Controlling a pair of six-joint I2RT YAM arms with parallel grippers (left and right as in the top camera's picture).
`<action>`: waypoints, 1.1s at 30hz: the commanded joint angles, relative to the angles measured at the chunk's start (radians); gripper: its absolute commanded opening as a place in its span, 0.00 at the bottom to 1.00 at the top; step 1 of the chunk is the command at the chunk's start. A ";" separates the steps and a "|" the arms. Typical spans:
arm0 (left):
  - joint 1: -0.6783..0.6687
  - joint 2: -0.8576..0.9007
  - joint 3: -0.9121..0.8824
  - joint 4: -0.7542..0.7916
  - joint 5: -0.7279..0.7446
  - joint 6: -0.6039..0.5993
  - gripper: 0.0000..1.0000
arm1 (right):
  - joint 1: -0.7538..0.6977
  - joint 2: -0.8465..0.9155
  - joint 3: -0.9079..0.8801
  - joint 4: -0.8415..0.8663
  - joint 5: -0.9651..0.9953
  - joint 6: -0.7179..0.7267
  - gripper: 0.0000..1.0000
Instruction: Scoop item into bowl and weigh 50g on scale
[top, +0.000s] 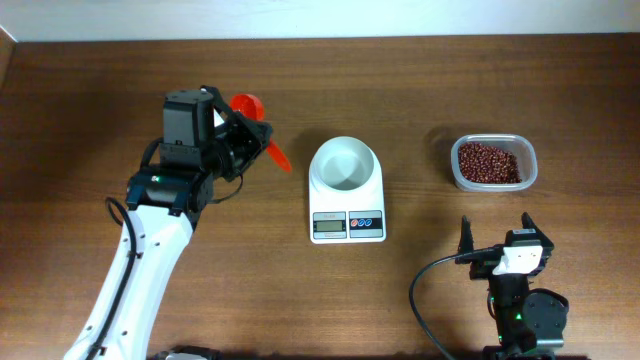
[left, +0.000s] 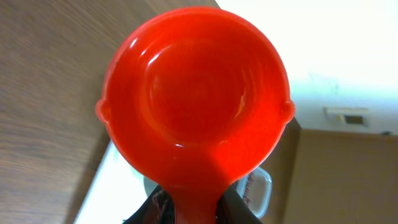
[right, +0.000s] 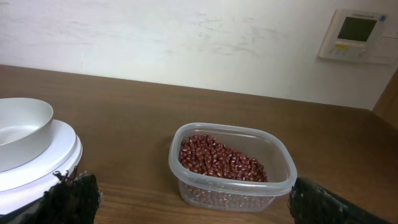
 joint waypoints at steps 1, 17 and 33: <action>0.000 -0.013 0.015 0.003 0.129 -0.023 0.00 | 0.007 -0.005 -0.005 -0.006 0.012 0.008 0.99; 0.000 -0.013 0.015 -0.007 0.155 -0.333 0.00 | 0.007 0.025 0.097 0.057 -0.285 0.383 0.99; -0.001 -0.013 0.015 0.007 0.353 -0.597 0.00 | 0.081 1.095 1.153 -0.658 -0.760 0.447 0.77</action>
